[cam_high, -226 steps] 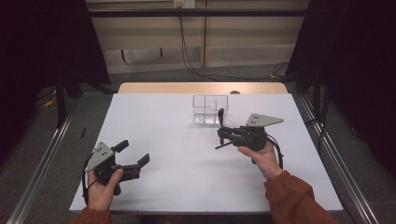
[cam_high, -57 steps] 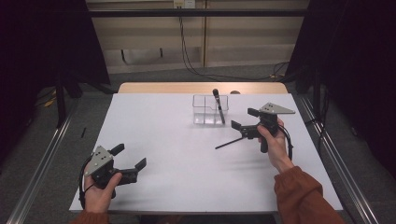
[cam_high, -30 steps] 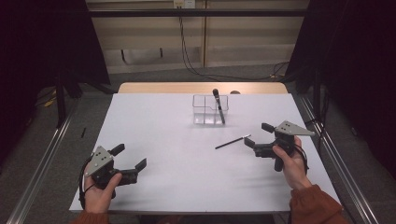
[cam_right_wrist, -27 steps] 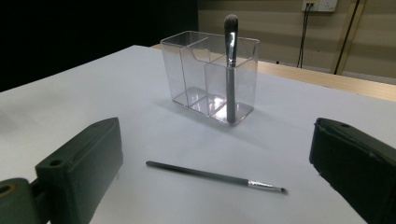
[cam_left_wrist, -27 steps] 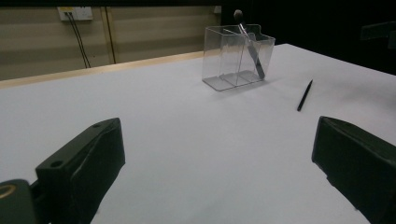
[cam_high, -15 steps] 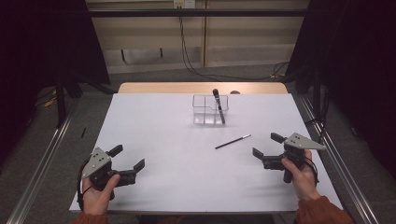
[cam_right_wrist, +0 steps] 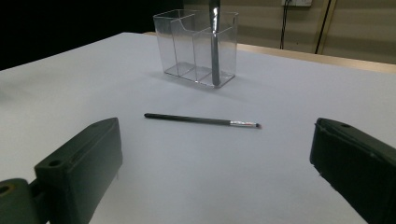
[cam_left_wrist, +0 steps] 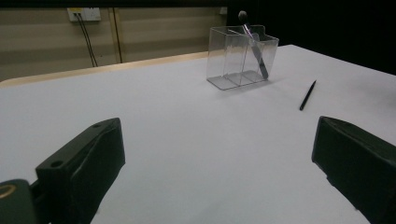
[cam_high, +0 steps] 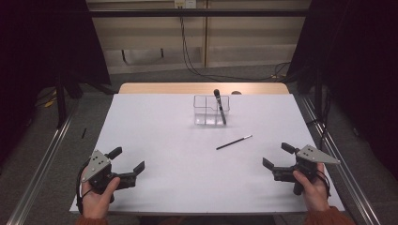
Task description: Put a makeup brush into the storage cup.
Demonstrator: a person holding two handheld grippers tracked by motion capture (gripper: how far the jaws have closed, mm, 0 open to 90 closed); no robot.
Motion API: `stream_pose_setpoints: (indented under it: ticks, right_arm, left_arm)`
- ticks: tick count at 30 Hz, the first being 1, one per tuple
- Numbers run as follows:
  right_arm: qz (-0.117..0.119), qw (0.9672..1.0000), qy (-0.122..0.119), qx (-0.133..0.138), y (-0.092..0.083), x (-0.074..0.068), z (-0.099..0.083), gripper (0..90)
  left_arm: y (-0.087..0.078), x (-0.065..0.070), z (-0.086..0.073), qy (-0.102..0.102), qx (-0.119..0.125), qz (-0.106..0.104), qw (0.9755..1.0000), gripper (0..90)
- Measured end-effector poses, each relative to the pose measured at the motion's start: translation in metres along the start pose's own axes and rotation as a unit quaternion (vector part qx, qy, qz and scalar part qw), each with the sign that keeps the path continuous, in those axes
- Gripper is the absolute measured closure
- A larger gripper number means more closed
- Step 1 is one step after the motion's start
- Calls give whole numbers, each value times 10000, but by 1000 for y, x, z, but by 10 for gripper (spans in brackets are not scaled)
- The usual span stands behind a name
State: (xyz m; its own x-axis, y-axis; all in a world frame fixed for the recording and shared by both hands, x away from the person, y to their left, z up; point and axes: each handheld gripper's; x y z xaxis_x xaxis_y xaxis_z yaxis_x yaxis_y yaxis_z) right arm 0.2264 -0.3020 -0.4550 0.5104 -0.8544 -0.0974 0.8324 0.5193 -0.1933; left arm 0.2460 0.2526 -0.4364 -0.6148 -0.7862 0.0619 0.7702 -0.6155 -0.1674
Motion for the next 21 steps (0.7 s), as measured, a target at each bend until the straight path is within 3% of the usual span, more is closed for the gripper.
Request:
stream_pose_setpoints:
  ticks: [5, 9, 15, 21]
  right_arm:
    - [-5, 10000, 50, -3, 0, 1, -2, 19]
    - [35, 10000, 5, -39, 1, 1, -2, 19]
    - [95, 9999, 84, -61, 5, 0, -1, 15]
    - [101, 9999, 18, -36, 10, -1, 1, 16]
  left_arm:
    - [1, -1, 0, -30, 9, 5, 10000, 26]
    - [3, 1, 0, 70, -15, -70, 9999, 26]
    - [5, -1, -2, 8, -41, -58, 10000, 26]
    - [4, -1, -1, -2, -34, -49, 10000, 26]
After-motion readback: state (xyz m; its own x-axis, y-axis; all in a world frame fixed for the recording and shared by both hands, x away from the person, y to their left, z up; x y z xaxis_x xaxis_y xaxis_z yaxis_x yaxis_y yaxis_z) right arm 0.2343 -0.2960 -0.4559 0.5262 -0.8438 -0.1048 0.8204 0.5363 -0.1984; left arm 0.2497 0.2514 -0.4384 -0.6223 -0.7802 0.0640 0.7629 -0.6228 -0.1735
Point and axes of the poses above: each handheld gripper's, and its own axes: y roughly forward along the jaws, z roughly out of its top, x roughly to its right, and after that the axes turned 7 degrees about x, right-handed
